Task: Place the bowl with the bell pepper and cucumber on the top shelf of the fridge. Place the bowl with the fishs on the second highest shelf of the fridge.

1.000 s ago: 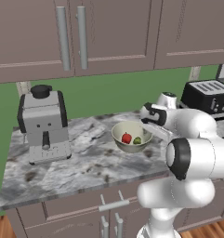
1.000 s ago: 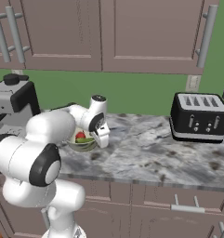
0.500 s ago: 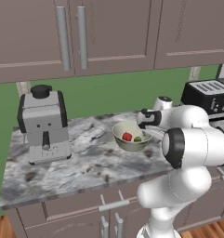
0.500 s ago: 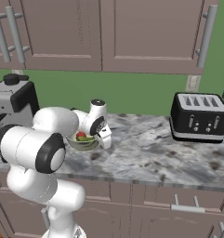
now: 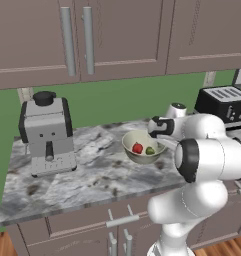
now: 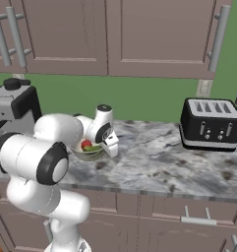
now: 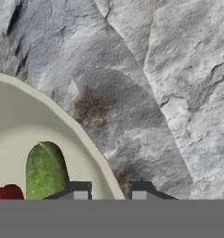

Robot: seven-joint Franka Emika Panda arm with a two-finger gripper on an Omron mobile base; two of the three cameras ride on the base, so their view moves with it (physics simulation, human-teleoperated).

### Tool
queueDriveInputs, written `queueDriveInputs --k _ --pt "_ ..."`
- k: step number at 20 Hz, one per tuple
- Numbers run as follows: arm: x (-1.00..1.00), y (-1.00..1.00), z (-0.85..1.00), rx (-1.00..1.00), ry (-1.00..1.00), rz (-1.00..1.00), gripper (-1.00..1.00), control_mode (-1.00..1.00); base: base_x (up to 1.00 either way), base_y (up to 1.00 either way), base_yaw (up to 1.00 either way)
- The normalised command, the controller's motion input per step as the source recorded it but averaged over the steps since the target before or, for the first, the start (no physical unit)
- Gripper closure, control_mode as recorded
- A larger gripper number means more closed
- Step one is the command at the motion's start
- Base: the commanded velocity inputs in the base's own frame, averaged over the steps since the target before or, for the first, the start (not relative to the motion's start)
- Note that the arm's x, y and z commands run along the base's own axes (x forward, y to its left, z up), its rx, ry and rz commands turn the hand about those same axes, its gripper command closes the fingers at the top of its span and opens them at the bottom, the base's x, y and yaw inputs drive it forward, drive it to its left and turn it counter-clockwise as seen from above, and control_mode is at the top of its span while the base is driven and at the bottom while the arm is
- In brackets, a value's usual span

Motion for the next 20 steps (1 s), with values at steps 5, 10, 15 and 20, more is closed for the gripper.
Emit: queueDriveInputs --k 5,10,15,20 --pt "-0.26 0.03 0.27 0.00 -0.20 0.00 1.00 -1.00 0.00 0.00 0.00" --pt "-0.39 0.14 0.73 0.00 -0.24 0.00 1.00 -1.00 0.00 0.00 0.00" --pt "-0.42 0.16 0.82 0.00 -0.18 0.00 1.00 -1.00 0.00 0.00 0.00" --pt "-0.44 0.08 0.99 0.02 -0.13 0.00 1.00 -1.00 0.00 0.00 0.00"
